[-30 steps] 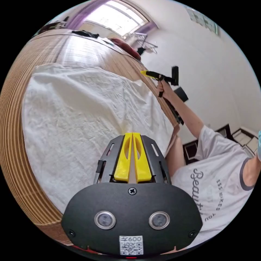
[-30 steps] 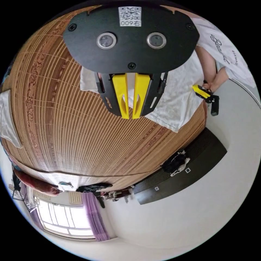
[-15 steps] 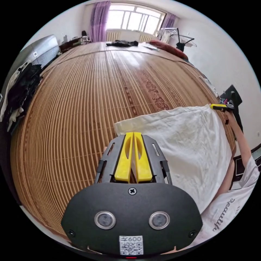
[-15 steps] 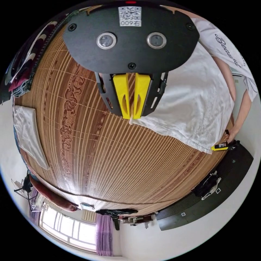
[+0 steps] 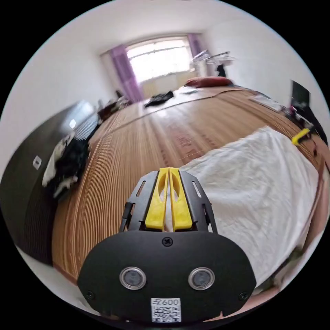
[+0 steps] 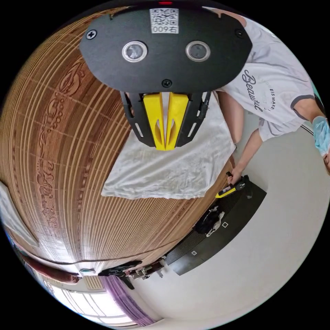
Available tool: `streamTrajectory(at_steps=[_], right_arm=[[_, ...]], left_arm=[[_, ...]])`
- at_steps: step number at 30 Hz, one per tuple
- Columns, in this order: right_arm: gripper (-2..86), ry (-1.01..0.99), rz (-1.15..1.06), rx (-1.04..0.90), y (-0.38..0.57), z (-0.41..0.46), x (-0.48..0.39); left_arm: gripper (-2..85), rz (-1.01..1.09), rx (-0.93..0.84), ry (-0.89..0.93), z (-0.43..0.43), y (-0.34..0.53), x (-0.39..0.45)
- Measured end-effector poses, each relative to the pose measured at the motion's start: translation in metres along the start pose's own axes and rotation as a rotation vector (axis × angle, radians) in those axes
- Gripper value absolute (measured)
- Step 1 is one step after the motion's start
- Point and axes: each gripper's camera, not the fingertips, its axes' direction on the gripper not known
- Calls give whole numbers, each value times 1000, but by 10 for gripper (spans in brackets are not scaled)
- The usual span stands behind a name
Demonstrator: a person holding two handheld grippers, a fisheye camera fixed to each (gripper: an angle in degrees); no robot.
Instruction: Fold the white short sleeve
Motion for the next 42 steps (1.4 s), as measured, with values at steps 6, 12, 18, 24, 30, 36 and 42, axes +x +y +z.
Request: streamTrajectory(at_steps=[6,12,18,24,30,36,42], right_arm=[[-8,-81,201,20,68,-5,51],[-9,-229,279,28,115,2,108],[-9,-175,282,100,172,-22,137],[-9,-93,262,108,179,-22,149],[-9,71,208,158,186,-16,138],[-9,40,237,192,189,-10,164],[-9,33,240,183,183,-2,184]], left_arm=[[7,249,-44,579,65,-122,158],[6,-199,-161,942,227,-231,207],[6,-322,-242,951,310,-229,179],[4,-416,-219,1105,342,-216,135],[1,-718,395,558,238,-167,26],[1,-301,-235,1135,271,-197,7],[1,-366,-662,1374,351,-147,24]])
